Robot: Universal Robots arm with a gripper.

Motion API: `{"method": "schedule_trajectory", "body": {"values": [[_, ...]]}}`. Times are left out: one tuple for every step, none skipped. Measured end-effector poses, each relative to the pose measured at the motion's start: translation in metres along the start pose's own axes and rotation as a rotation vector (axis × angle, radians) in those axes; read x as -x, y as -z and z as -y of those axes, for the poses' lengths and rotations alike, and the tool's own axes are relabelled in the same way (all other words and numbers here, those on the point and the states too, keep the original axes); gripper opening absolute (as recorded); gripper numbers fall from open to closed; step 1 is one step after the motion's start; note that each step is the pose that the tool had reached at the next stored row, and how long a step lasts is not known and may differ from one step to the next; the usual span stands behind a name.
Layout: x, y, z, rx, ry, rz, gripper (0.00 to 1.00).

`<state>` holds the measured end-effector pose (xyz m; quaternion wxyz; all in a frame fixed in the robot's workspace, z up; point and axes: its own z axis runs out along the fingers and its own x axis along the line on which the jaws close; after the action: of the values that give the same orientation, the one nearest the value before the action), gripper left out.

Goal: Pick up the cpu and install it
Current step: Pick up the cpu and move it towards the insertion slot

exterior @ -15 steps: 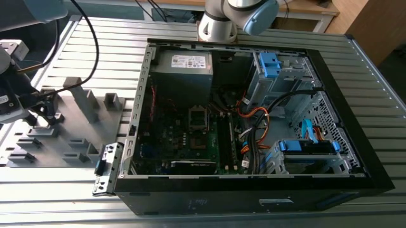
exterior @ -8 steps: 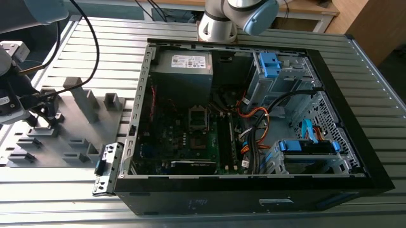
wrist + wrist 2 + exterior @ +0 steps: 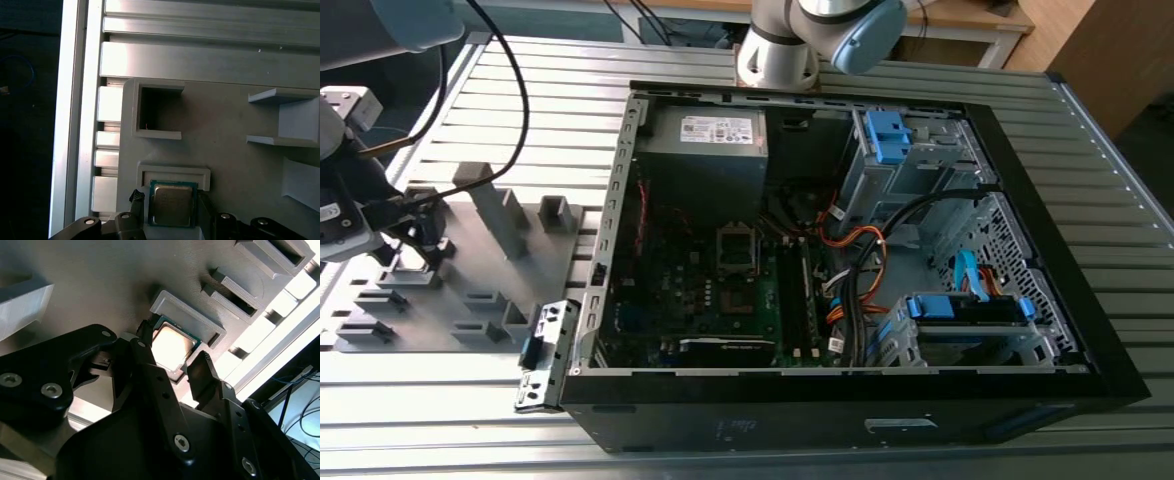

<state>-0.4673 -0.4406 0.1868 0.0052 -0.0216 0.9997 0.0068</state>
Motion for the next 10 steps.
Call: {"method": "schedule_trajectory", "body": {"values": [[0.0, 0.0, 0.0, 0.0, 0.0, 0.0, 0.55], [0.0, -0.0001, 0.0, 0.0, 0.0, 0.0001, 0.55], [0.0, -0.0001, 0.0, -0.0001, 0.0, 0.0, 0.55], [0.0, -0.0005, 0.0, -0.0003, 0.0, 0.0002, 0.55], [0.0001, -0.0011, 0.0, -0.0003, 0.0, 0.0005, 0.55], [0.0, -0.001, 0.0, -0.0005, 0.0, 0.0001, 0.55], [0.0, -0.0011, 0.0, -0.0006, 0.0, 0.0, 0.55], [0.0, -0.001, 0.0, -0.0007, 0.0, -0.0001, 0.55], [0.0, -0.001, 0.0, -0.0007, 0.0, -0.0001, 0.55], [0.0, -0.0011, 0.0, -0.0007, 0.0, 0.0, 0.55]]}}
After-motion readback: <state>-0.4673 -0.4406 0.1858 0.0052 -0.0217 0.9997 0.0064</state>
